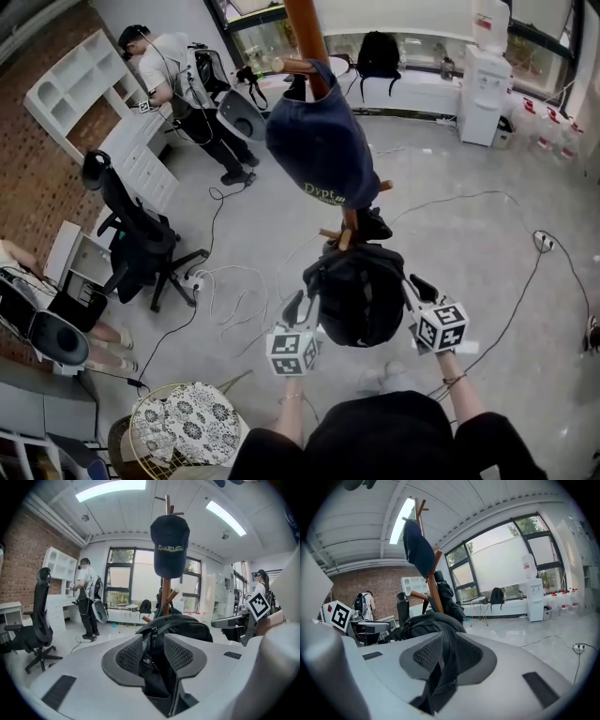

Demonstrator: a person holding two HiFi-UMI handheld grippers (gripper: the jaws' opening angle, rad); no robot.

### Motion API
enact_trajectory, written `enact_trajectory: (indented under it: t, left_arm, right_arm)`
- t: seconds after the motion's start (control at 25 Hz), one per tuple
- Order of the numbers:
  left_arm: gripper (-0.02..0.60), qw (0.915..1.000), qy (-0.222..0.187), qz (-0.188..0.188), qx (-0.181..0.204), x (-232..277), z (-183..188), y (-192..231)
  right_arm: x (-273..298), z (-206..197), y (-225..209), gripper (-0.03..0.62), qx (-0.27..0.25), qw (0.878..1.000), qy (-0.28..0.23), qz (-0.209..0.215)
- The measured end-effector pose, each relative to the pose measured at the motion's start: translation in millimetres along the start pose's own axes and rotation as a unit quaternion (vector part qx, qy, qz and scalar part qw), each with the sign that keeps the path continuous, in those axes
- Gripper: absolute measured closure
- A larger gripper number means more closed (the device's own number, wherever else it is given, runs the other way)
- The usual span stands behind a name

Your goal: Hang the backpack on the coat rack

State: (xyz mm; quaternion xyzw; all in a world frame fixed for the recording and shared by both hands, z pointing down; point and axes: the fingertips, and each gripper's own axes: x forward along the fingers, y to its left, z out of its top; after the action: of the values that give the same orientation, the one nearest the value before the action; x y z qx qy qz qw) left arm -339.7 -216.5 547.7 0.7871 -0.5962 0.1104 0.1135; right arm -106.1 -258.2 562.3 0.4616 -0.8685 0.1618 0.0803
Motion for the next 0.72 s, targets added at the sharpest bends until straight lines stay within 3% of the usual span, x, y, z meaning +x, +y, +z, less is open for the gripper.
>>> enact_trajectory:
  t: [0.24,0.48,0.72]
  left_arm:
    - [0.537,0.9992,-0.039,0.007,0.003,-21,36,-10]
    - [0.56,0.9968,-0.079,0.01,0.011,-45,80,-21]
    - [0.566,0.9954,-0.093,0.017,0.018,-66,103,-30]
  right_arm:
    - [-14,39,18,0.568,-0.025,0.999,-0.03,0.034]
    - [-30,88,39,0.577,-0.05,0.994,-0.063,0.076]
    - [-46,126,49,0.58,-0.064,0.989,-0.089,0.099]
